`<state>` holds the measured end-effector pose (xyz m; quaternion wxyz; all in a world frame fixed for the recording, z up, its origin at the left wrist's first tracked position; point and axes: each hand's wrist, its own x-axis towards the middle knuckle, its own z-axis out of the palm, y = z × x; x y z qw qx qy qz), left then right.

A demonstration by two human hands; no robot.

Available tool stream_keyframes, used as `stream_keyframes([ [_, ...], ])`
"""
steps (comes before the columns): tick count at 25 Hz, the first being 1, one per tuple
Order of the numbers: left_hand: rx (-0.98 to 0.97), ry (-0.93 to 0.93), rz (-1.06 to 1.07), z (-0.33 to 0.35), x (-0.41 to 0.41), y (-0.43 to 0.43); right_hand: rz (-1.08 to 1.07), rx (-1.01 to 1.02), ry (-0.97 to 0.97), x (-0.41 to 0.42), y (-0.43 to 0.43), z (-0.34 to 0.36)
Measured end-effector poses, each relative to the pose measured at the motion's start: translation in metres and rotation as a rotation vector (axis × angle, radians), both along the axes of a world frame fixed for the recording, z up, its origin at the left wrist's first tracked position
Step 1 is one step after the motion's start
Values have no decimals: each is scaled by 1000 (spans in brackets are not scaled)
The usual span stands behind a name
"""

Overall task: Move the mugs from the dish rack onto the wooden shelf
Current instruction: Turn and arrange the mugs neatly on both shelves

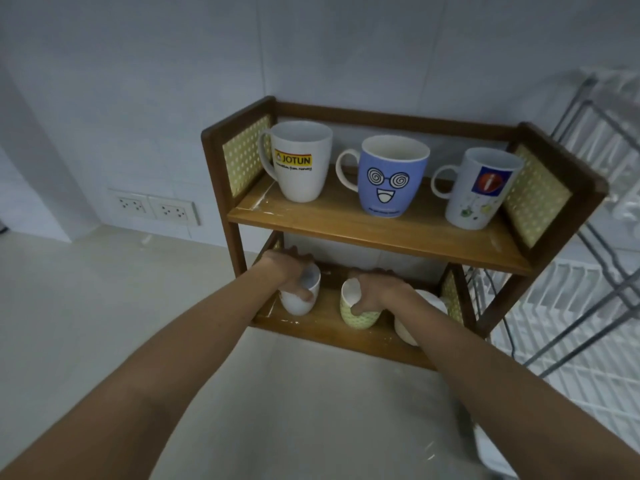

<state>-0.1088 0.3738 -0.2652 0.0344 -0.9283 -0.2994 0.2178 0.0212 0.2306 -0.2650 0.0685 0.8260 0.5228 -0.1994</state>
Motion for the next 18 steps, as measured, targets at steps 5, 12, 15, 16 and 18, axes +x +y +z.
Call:
stream_keyframes([
  [5, 29, -30, 232, 5, 5, -1, 147, -50, 80, 16, 1, 2],
  [12, -181, -29, -73, 7, -13, 10, 51, -26, -91, 7, 8, -10],
  [15, -58, -95, -44, 1, -12, 9, 133, -16, -18, 14, 11, -4],
  [16, -22, -90, -40, 1, -12, 9, 156, -14, -7, 15, 11, -3],
  [18, 8, -70, -42, -1, -10, 8, 188, -2, -10, 16, 12, -6],
])
